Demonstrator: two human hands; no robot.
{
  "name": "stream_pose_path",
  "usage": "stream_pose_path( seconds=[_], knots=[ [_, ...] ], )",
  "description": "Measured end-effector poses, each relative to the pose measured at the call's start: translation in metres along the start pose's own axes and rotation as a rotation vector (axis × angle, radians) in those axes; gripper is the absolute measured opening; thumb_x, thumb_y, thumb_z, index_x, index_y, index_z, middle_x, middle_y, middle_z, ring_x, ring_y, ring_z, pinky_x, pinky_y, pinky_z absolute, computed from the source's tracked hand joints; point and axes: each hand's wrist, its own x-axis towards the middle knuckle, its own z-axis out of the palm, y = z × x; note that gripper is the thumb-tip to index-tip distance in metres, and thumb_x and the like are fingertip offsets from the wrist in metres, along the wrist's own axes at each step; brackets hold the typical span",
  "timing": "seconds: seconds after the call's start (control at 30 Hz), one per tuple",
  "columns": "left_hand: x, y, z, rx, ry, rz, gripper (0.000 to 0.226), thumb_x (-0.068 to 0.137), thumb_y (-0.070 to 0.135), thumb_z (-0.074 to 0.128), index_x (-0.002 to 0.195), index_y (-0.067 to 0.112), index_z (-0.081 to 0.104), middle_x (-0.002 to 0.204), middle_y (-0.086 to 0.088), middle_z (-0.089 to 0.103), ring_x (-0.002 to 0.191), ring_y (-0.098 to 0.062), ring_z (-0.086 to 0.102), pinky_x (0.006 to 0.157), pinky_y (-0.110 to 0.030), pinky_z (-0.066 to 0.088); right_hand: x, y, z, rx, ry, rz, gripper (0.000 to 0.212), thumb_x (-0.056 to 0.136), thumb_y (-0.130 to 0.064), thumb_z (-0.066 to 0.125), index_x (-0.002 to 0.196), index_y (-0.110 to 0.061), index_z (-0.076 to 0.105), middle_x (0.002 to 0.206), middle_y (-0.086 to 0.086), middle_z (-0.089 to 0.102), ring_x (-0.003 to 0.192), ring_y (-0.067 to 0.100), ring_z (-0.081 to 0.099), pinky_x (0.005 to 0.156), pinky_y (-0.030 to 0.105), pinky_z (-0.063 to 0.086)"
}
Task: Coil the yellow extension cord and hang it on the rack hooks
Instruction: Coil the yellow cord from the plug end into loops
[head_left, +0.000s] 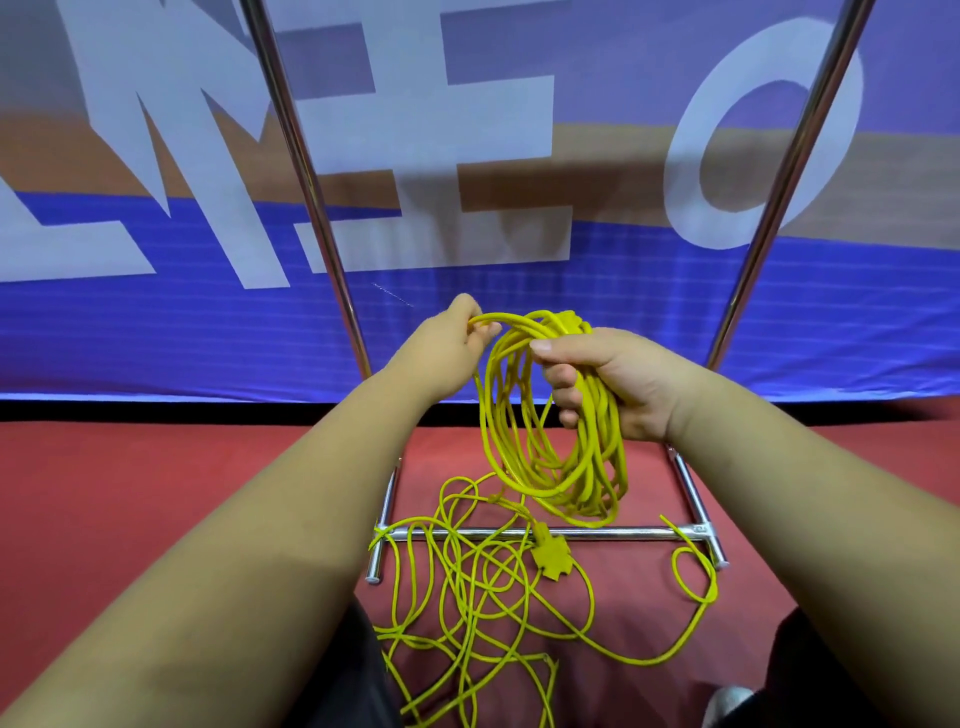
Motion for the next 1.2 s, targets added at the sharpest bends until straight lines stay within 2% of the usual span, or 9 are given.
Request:
stream_pose_path(
  seconds=[0.13,0.27,0.43,0.57,0.67,0.77,1.0,1.13,1.2],
  knots=[
    [-0.001,-0.013,0.005,-0.260,-0.215,-0.137,0.058,0.098,0.070,0.047,0.100,0.015,0.064,0.091,-0.001,0.076,0.083,-0.016,0.071,0.083,-0.044,0.058,-0.001,-0.004,-0.001,0.034,0.026,-0.025,0.030,0.101,-0.031,0.063,0.073,-0.025,0.073,0.056,-0.010,0.037,0.040,0.006,0.033,0.047,0.024,0.034],
    [-0.003,-0.015,0.003,-0.457,-0.395,-0.213,0.072,0.086,0.087,0.044,0.108,0.026,0.075,0.110,0.006,0.078,0.108,-0.018,0.073,0.104,-0.046,0.053,-0.003,-0.007,-0.001,0.083,0.027,-0.051,0.030,0.100,-0.031,0.063,0.073,-0.024,0.071,0.055,-0.009,0.034,0.039,0.006,0.030,0.047,0.025,0.031],
    [-0.002,-0.013,-0.005,-0.797,-0.498,-0.284,0.058,0.091,0.069,0.059,0.119,0.021,0.072,0.128,0.000,0.073,0.126,-0.032,0.065,0.114,-0.053,0.044,-0.003,-0.008,-0.002,0.074,0.049,-0.060,0.039,0.102,-0.027,0.061,0.064,-0.024,0.067,0.055,-0.010,0.033,0.039,0.006,0.028,0.047,0.025,0.029],
    [-0.003,-0.010,-0.007,-0.780,-0.517,-0.193,0.034,0.087,0.055,0.072,0.108,0.028,0.071,0.114,0.006,0.070,0.117,-0.022,0.065,0.116,-0.058,0.040,-0.001,-0.007,-0.003,0.120,0.077,-0.049,0.036,0.103,-0.020,0.059,0.068,-0.022,0.050,0.054,-0.009,0.035,0.036,0.006,0.029,0.041,0.023,0.027],
    [-0.007,-0.005,-0.003,-0.726,-0.440,-0.045,0.069,0.081,0.028,0.087,0.142,0.028,0.056,0.140,0.006,0.065,0.131,-0.015,0.060,0.111,-0.051,0.048,-0.004,-0.007,-0.001,0.087,0.041,-0.032,0.038,0.104,-0.018,0.055,0.067,-0.022,0.046,0.052,-0.010,0.034,0.035,0.006,0.029,0.039,0.022,0.026],
    [-0.012,0.004,0.004,-0.763,-0.414,0.043,0.070,0.082,0.002,0.085,0.142,0.018,0.053,0.122,-0.002,0.069,0.112,-0.016,0.065,0.102,-0.045,0.053,-0.006,-0.005,-0.001,0.031,-0.045,-0.020,0.042,0.104,-0.017,0.054,0.063,-0.022,0.046,0.050,-0.010,0.033,0.034,0.006,0.028,0.039,0.022,0.028],
    [-0.018,0.015,0.014,-0.657,-0.381,0.021,0.024,0.089,0.022,0.076,0.113,0.023,0.074,0.102,0.007,0.071,0.096,-0.006,0.062,0.094,-0.041,0.052,-0.010,-0.001,-0.006,0.112,-0.347,0.079,0.022,0.086,-0.023,0.074,0.086,-0.019,0.052,0.047,-0.013,0.037,0.032,0.002,0.034,0.037,0.021,0.034],
    [-0.018,0.023,0.010,-0.731,-0.406,0.081,0.070,0.089,0.012,0.079,0.149,0.034,0.051,0.133,0.003,0.070,0.125,-0.012,0.064,0.104,-0.035,0.052,-0.016,-0.004,-0.012,0.095,-0.452,0.100,0.032,0.076,-0.023,0.083,0.093,-0.017,0.057,0.046,-0.012,0.041,0.031,0.003,0.037,0.038,0.021,0.035],
    [-0.019,0.023,0.007,-0.706,-0.496,0.081,0.075,0.087,0.006,0.079,0.149,0.036,0.051,0.135,0.001,0.069,0.126,-0.015,0.063,0.107,-0.040,0.052,-0.018,-0.006,-0.014,0.086,-0.488,0.126,0.026,0.078,-0.021,0.081,0.093,-0.016,0.061,0.046,-0.012,0.041,0.031,0.003,0.039,0.038,0.020,0.035]
  ],
)
